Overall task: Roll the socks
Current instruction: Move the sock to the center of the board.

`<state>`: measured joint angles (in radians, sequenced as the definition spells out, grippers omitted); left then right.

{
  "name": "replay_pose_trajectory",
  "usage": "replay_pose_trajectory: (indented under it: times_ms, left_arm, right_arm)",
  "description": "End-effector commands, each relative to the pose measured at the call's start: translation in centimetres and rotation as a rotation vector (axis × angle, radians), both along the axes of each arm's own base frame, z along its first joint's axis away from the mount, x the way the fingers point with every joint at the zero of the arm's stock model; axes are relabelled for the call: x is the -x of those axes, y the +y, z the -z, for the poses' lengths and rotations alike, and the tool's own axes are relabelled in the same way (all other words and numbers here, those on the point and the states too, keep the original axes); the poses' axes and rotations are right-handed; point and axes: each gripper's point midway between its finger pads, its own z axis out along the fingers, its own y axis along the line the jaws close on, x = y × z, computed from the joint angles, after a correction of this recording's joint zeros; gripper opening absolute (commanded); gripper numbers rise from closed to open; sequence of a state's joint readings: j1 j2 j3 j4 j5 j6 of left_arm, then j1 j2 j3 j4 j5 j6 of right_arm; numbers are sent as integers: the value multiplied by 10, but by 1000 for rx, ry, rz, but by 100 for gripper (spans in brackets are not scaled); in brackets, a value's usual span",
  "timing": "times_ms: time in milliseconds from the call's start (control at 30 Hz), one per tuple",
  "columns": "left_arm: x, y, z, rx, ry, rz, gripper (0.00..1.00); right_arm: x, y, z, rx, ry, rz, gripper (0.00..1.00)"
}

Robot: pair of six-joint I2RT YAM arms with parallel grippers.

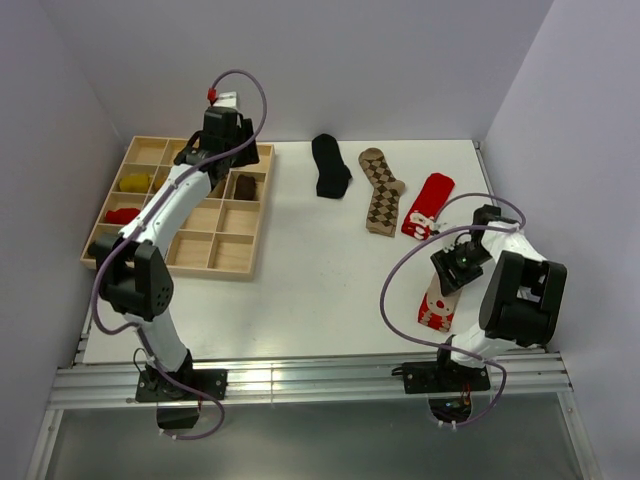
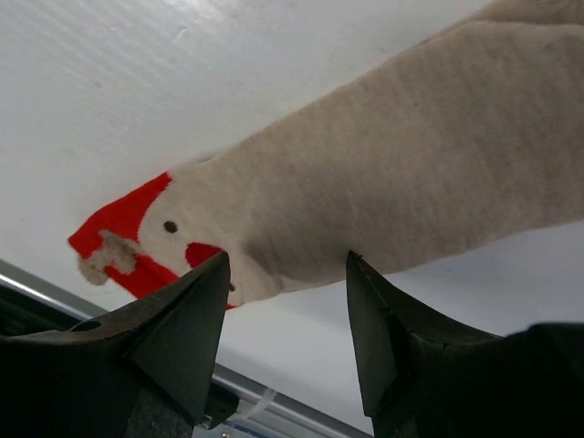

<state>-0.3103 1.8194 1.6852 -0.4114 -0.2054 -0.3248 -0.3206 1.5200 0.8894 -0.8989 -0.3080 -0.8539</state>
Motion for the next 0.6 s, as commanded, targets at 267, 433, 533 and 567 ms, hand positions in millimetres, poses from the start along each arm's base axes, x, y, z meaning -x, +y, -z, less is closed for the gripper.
replay_pose_trajectory:
  times_ms: [267,433,533,567]
  left_arm:
    - [50,-24,-59,109,-129,84,62]
    - [66,-28,-70,136,-136,115,62]
    - [74,-31,-76,145,-142,132,62]
    - [76,-31,-76,144,-140,134,62]
  right_arm:
    - [-13,10,37,133,25,-129,61]
    - [-17,30,32,119,59,-198,61]
    - [-21,48,29,113,94,-248,61]
    - [-25,56,29,115,101,-275,61]
